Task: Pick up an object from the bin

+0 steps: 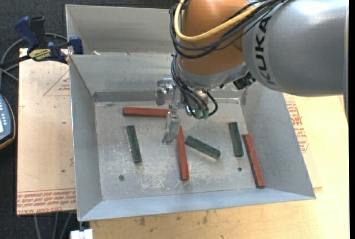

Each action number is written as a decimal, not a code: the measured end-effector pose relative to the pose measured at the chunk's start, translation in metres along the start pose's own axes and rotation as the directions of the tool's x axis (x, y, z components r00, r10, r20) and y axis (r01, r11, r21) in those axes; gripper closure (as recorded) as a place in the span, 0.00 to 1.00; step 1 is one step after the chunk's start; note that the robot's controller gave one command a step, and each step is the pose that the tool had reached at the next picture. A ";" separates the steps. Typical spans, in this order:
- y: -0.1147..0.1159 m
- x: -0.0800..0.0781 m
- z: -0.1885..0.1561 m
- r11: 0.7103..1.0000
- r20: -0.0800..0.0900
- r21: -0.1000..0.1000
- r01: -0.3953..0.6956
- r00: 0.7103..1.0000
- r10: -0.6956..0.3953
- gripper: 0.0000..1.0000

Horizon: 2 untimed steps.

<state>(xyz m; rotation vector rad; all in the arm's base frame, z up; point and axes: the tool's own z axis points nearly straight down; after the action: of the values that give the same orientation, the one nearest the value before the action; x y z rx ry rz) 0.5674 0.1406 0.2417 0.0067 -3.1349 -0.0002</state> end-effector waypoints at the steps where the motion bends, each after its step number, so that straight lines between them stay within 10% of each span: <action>1: -0.065 0.052 0.112 0.987 -0.002 0.002 0.160 0.987 -0.160 0.00; 2: -0.101 0.023 0.173 0.843 0.008 0.003 0.538 0.843 -0.538 0.00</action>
Offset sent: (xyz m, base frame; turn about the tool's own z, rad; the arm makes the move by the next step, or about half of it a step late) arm -0.0498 -0.0634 -0.1077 -0.1649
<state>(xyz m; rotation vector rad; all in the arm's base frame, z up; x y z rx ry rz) 0.5433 0.0398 0.0693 0.8879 -3.0158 -0.0016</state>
